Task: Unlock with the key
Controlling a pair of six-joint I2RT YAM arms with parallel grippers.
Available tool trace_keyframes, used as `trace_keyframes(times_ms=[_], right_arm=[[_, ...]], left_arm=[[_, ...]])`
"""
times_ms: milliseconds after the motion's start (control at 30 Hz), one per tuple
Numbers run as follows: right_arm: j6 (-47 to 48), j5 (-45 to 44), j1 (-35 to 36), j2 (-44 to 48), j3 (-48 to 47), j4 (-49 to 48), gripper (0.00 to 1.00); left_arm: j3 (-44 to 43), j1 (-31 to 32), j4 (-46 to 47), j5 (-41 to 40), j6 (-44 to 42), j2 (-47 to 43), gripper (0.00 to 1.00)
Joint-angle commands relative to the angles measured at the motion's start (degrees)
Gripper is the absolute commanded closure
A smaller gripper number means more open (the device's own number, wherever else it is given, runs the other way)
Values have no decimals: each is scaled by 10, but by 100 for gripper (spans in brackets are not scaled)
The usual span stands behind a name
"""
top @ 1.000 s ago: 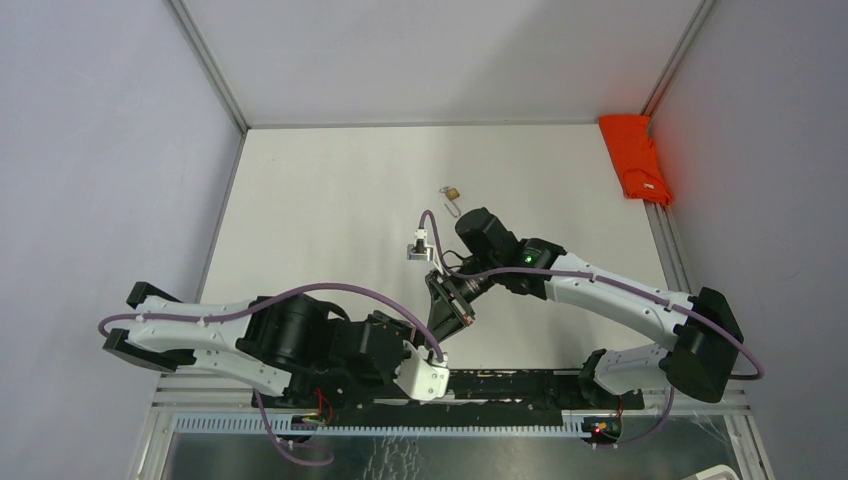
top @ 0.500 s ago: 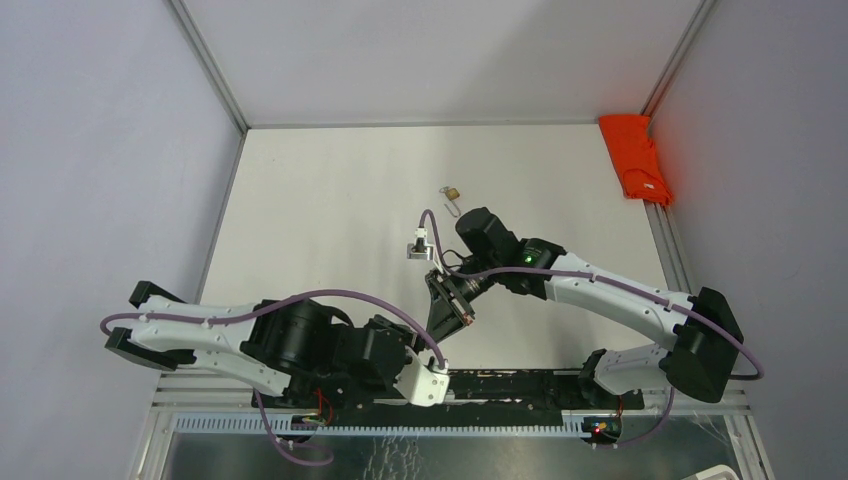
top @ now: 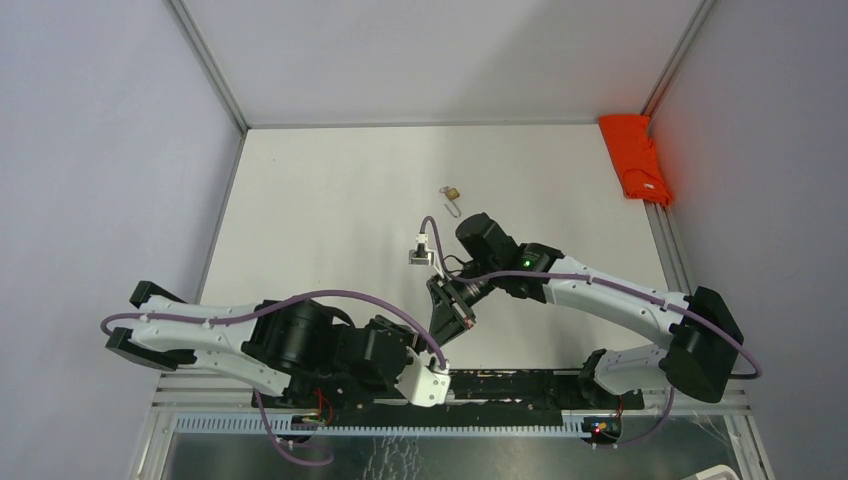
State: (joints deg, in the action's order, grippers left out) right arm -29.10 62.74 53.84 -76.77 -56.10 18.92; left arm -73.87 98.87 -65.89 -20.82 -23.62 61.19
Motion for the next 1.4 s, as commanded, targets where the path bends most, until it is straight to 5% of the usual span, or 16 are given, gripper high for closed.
trace_keyframes(times_ms=[0,1367], right_arm=[[6,-3,3,5,-18,-12,100],[21,-7,18,-1,-31,3,100]], left_arm=[[-9,6,22,0,0,1,98],[-22,6,13,0,7,6,98]])
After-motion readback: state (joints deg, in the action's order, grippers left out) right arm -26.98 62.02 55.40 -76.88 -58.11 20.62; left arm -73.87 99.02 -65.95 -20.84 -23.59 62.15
